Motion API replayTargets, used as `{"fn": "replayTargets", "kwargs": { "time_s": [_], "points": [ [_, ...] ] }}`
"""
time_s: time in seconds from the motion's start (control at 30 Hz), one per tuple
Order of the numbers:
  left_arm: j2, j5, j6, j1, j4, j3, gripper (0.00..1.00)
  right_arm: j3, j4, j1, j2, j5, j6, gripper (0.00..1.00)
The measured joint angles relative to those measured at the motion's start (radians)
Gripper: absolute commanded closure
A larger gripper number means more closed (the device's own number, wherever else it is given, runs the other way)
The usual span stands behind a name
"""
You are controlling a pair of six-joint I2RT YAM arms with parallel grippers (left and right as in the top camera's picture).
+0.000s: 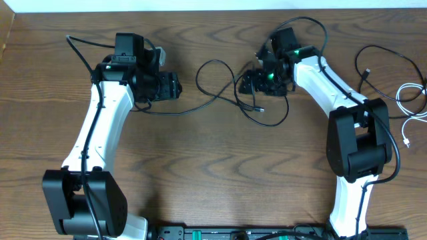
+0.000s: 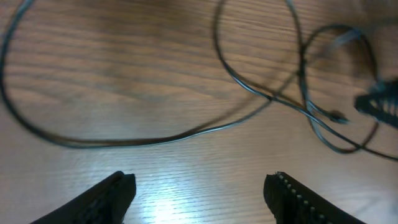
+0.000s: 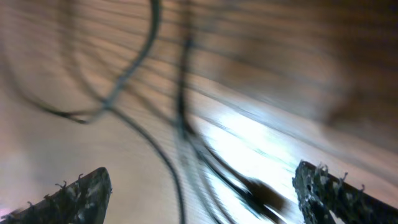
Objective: Untangle cables
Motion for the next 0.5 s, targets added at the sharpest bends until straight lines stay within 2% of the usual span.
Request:
{"fn": "replayTargets", "kwargs": {
  "time_s": [0.1, 0.23, 0.43, 0.47, 0.5],
  "points": [
    [0.0, -0.058, -0.013, 0.0, 0.0, 0.0, 0.25, 0.0, -0.064, 0.0, 0.001, 0.175, -0.011, 0.09],
    [0.0, -0.08, -0.016, 0.0, 0.0, 0.0, 0.25, 0.0, -0.075, 0.0, 0.0, 0.379, -0.054, 0.02],
    [0.0, -0.091, -0.016, 0.0, 0.001, 0.0, 0.24, 0.0, 0.013, 0.0, 0.0, 0.75, -0.136, 0.01],
    [0.0, -0.091, -0.016, 0.0, 0.001, 0.0, 0.12, 0.0, 0.022, 0.0, 0.0, 0.769, -0.162, 0.01],
    [0.0, -0.091, -0.016, 0.0, 0.0, 0.0, 0.08, 0.0, 0.037, 0.0, 0.0, 0.796, -0.2, 0.01]
  ]
}}
